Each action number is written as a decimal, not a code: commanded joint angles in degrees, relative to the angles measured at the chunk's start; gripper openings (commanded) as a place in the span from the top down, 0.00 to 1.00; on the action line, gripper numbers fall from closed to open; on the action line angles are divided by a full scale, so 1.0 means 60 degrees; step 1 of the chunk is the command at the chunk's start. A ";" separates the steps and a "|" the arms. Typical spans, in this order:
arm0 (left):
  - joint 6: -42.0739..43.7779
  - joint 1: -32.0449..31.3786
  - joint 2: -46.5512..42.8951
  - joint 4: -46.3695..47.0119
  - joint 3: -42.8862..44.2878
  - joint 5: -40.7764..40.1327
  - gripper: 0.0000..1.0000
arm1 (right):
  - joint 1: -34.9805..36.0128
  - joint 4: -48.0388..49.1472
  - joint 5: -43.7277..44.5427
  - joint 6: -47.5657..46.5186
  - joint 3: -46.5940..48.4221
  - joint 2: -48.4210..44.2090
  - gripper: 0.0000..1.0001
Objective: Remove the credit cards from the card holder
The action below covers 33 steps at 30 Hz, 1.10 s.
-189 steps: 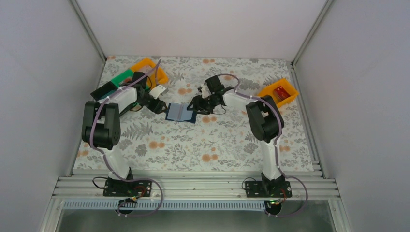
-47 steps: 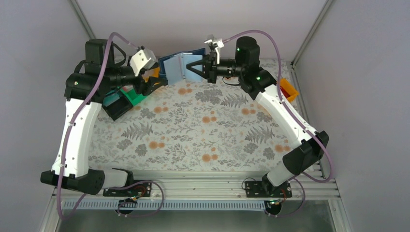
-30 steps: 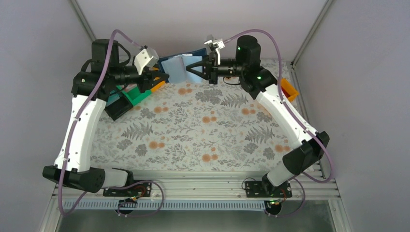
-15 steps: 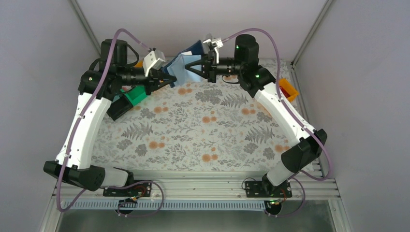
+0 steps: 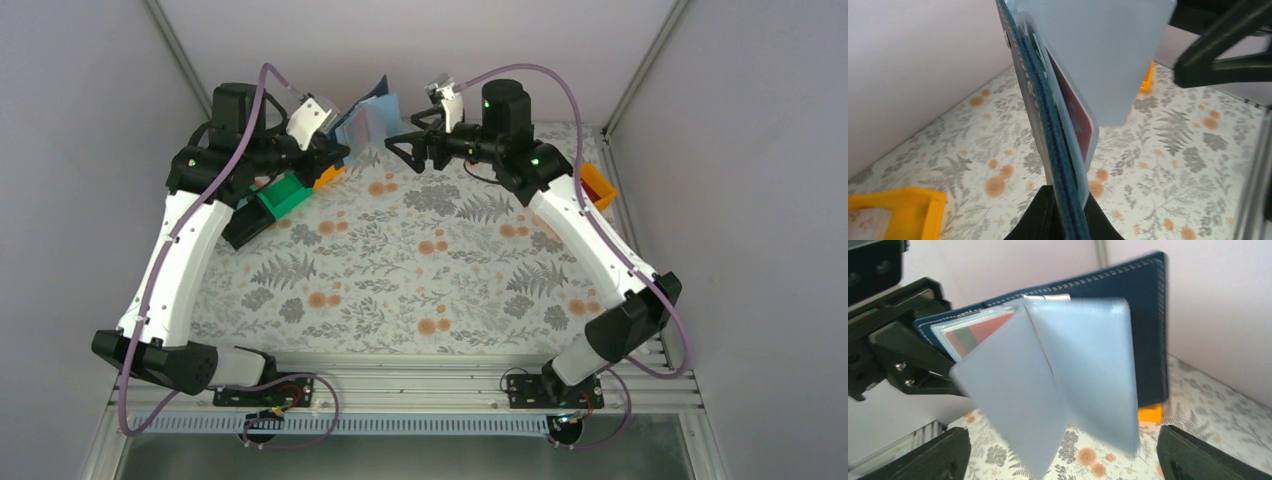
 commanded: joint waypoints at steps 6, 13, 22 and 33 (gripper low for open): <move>-0.0527 -0.0022 -0.0036 0.0381 -0.0106 -0.1636 0.98 | 0.1409 0.0047 0.3935 -0.0516 -0.0834 -0.1813 0.06; -0.0285 -0.0015 -0.0049 0.0042 0.0106 -0.0984 0.98 | 0.2256 0.1484 0.0963 -0.0157 -0.1118 -0.1578 0.16; 0.1233 -0.0018 -0.0731 -0.0935 -0.0286 0.1323 0.98 | 0.1558 0.0078 0.3916 0.0079 0.0019 -0.0663 0.02; 0.3723 -0.0018 -0.0832 -0.2869 -0.0025 0.3065 0.98 | 0.0487 0.0100 0.0188 -0.2031 -0.1561 -0.1863 0.01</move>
